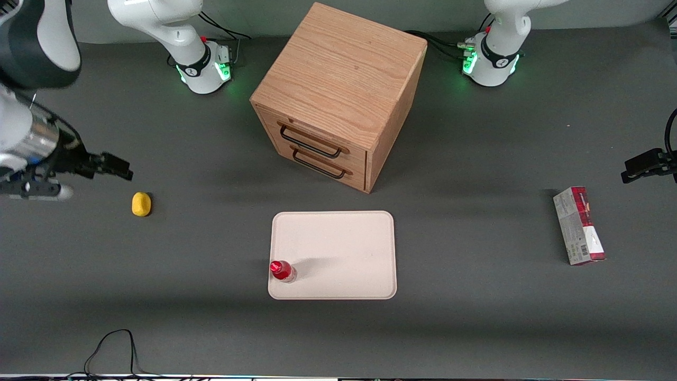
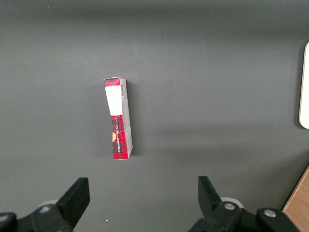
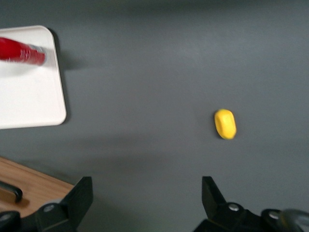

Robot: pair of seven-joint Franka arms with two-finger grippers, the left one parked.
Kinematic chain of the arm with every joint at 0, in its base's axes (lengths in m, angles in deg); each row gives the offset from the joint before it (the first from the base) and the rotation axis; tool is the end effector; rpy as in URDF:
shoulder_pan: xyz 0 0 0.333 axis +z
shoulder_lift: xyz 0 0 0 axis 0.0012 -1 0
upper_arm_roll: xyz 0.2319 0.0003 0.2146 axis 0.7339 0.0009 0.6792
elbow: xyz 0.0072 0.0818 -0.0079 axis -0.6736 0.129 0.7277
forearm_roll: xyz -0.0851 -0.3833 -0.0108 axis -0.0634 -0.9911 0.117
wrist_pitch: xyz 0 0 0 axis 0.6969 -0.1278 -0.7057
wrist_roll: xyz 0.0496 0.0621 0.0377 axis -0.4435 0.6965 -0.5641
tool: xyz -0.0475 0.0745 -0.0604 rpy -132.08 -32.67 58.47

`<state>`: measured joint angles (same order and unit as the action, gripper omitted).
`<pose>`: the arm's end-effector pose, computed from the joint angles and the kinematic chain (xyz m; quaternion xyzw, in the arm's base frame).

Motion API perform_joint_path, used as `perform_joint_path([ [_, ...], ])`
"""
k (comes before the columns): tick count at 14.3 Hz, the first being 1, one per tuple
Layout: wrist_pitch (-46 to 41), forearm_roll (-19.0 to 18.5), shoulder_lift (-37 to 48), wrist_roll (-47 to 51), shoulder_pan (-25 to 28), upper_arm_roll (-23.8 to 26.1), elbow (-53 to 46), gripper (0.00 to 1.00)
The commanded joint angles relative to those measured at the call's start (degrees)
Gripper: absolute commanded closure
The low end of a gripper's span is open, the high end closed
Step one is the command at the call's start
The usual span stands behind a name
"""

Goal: Place coke bottle on tray

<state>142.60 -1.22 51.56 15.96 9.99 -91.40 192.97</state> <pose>0.5369 0.0098 0.5565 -0.9988 0.0462 0.0110 0.0104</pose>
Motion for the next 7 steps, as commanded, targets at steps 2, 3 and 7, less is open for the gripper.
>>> perform_joint_path([
  [2, -0.1, -2.5, 6.7, 1.8, 1.3, 0.4, 3.7, 0.00],
  [3, -0.5, -2.5, 6.1, 1.8, 1.4, 0.6, 2.4, 0.00],
  [7, -4.5, -2.7, 4.4, 4.6, 1.7, 4.6, -2.8, 0.00],
])
